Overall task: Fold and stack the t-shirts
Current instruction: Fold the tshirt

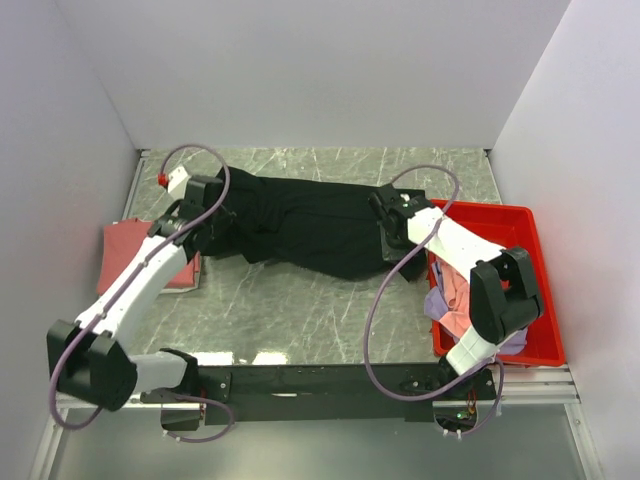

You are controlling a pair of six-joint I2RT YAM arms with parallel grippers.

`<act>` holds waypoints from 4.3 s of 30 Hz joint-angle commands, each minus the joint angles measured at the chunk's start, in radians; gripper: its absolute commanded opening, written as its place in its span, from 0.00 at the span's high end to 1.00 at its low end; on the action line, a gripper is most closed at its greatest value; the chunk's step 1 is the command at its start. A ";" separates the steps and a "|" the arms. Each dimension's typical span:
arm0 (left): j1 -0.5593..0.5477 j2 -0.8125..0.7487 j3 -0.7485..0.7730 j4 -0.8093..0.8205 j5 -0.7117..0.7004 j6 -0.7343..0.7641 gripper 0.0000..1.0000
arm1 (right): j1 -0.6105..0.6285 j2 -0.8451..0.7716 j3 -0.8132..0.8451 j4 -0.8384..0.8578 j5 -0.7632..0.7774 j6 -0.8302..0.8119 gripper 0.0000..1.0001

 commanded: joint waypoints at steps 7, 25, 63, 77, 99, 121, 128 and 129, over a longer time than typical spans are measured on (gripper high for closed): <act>0.071 0.185 0.177 0.150 0.077 0.107 1.00 | -0.066 0.120 0.215 -0.043 0.020 -0.044 1.00; 0.152 0.466 0.409 0.170 0.155 0.177 1.00 | -0.142 0.368 0.574 -0.124 -0.020 -0.135 1.00; 0.174 0.636 0.509 0.130 0.245 0.141 0.01 | -0.207 0.410 0.745 -0.023 -0.030 -0.175 0.22; 0.066 0.720 0.418 0.239 0.338 0.047 0.19 | -0.173 -0.076 0.040 0.469 -0.239 0.039 0.17; 0.031 0.868 0.549 0.265 0.296 0.047 0.47 | -0.172 -0.118 -0.004 0.443 -0.155 0.017 0.17; 0.030 0.915 0.696 0.315 0.284 0.252 0.74 | -0.173 -0.128 0.000 0.431 -0.152 0.003 0.17; 0.016 0.747 0.543 0.207 0.140 0.156 0.63 | -0.173 -0.128 -0.001 0.425 -0.164 0.002 0.17; 0.016 0.731 0.502 0.212 0.137 0.136 0.61 | -0.175 -0.128 -0.001 0.426 -0.170 0.000 0.17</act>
